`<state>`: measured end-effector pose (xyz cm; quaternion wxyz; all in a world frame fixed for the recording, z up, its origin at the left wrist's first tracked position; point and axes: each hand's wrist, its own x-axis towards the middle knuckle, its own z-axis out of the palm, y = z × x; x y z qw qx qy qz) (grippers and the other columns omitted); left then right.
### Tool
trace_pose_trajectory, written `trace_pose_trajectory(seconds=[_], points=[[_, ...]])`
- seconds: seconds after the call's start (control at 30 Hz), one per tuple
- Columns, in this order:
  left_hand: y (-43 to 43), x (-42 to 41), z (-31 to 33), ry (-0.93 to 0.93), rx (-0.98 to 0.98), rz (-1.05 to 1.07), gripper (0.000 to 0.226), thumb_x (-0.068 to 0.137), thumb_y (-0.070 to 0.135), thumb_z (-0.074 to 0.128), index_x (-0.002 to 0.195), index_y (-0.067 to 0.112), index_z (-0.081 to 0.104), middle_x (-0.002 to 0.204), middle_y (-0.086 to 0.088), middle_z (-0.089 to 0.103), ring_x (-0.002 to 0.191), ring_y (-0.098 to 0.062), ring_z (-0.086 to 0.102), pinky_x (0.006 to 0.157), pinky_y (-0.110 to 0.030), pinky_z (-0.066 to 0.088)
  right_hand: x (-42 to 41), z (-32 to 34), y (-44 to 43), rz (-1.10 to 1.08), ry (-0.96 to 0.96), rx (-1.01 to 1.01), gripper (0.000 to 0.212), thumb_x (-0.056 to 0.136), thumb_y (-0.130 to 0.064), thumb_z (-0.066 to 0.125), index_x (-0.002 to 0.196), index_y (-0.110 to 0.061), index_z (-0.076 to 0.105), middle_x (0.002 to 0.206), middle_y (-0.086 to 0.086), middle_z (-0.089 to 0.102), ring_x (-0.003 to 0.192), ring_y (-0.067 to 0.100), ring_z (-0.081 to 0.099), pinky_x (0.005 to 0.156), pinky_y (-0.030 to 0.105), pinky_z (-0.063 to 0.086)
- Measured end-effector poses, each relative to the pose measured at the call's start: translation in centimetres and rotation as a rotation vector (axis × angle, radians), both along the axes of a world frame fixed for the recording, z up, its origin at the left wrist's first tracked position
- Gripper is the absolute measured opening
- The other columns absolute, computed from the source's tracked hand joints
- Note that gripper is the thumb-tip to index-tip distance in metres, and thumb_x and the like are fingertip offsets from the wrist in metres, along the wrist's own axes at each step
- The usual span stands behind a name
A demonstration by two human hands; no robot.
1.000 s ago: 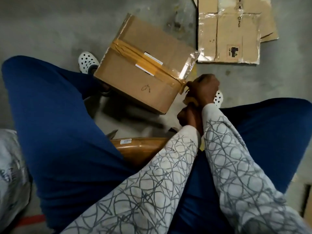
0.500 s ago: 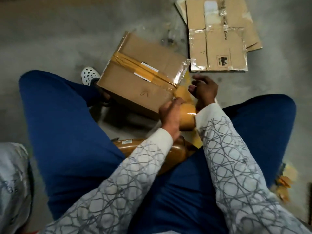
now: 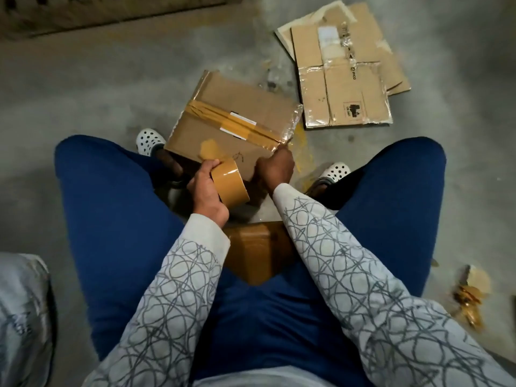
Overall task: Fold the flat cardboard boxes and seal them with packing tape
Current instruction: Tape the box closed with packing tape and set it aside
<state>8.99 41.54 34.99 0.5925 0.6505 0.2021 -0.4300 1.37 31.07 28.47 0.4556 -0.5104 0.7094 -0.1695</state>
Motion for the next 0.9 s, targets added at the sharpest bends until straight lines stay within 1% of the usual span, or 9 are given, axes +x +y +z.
trace_pose_trajectory(seconds=[0.2,0.4,0.47,0.53,0.6,0.67,0.77,0.83,0.9], points=[[-0.3,-0.1,-0.6,0.020,-0.013,-0.038,0.046,0.080,0.032,0.075,0.115,0.030,0.046,0.104,-0.005,0.059,0.093,-0.023,0.058,0.085,-0.042,0.049,0.2,-0.3,-0.5,-0.074,0.028,-0.033,0.047,0.074,-0.007,0.070,0.120,-0.009,0.062,0.122,0.011,0.063,0.111,0.033,0.062,0.096,0.041,0.053],[0.6,-0.3,-0.6,0.039,0.014,-0.033,0.047,0.080,0.032,0.076,0.114,0.026,0.044,0.105,-0.007,0.059,0.095,-0.025,0.058,0.089,-0.043,0.047,-2.0,-0.7,-1.4,-0.020,0.044,-0.079,0.033,0.078,-0.012,0.066,0.110,-0.019,0.072,0.107,0.004,0.074,0.101,0.027,0.067,0.081,0.025,0.047],[0.6,-0.5,-0.3,0.013,-0.004,-0.074,0.034,0.081,0.030,0.075,0.104,0.024,0.051,0.102,-0.006,0.061,0.096,-0.026,0.059,0.090,-0.044,0.047,-2.8,0.2,-1.9,-0.031,0.041,-0.094,0.028,0.082,-0.014,0.066,0.109,-0.018,0.074,0.107,0.006,0.074,0.104,0.028,0.067,0.079,0.025,0.046],[0.4,-0.5,0.0,-0.057,-0.051,-0.138,0.017,0.083,0.025,0.074,0.091,0.021,0.060,0.097,-0.004,0.063,0.097,-0.027,0.060,0.091,-0.045,0.048,-3.3,0.9,-2.1,-0.051,0.054,-0.113,0.038,0.085,-0.020,0.069,0.122,-0.017,0.070,0.119,0.008,0.071,0.113,0.029,0.064,0.090,0.030,0.048],[0.3,-0.3,-0.1,-0.158,-0.103,-0.224,0.011,0.081,0.023,0.076,0.088,0.021,0.068,0.105,-0.005,0.067,0.107,-0.032,0.061,0.095,-0.049,0.049,-3.6,1.5,-1.6,-0.069,0.052,-0.121,0.040,0.086,-0.022,0.071,0.126,-0.020,0.069,0.123,0.005,0.071,0.115,0.026,0.063,0.097,0.030,0.047],[0.3,-0.1,-0.6,-0.334,-0.083,-0.329,0.012,0.080,0.024,0.078,0.092,0.024,0.074,0.110,-0.004,0.069,0.110,-0.031,0.061,0.096,-0.049,0.052,-3.8,2.3,-0.9,-0.117,-0.054,-0.129,0.029,0.085,-0.013,0.069,0.109,-0.026,0.077,0.108,-0.001,0.076,0.103,0.022,0.070,0.097,0.034,0.053],[0.7,0.0,-0.9,-0.837,0.105,-0.608,0.017,0.079,0.029,0.081,0.094,0.022,0.077,0.114,0.003,0.050,0.106,-0.016,0.049,0.098,-0.031,0.045,-4.3,3.4,0.7,-0.138,-0.275,-0.114,0.038,0.084,0.006,0.056,0.077,-0.023,0.080,0.081,-0.001,0.077,0.074,0.017,0.073,0.074,0.038,0.063],[1.2,0.0,-0.6,-1.106,0.130,-0.686,0.020,0.077,0.030,0.083,0.093,0.019,0.078,0.112,0.000,0.043,0.107,-0.015,0.043,0.091,-0.021,0.035,-4.4,3.9,2.0,-0.181,-0.418,-0.067,0.034,0.087,0.012,0.050,0.081,-0.008,0.076,0.081,0.005,0.076,0.066,0.019,0.070,0.062,0.033,0.061],[1.4,0.2,-0.4,-1.299,0.117,-0.666,0.014,0.076,0.027,0.083,0.086,0.018,0.079,0.112,-0.006,0.050,0.109,-0.021,0.047,0.089,-0.019,0.028,-4.6,4.4,3.6,-0.220,-0.569,0.007,0.036,0.092,0.013,0.042,0.088,-0.004,0.074,0.087,0.009,0.076,0.065,0.021,0.068,0.055,0.027,0.054]])
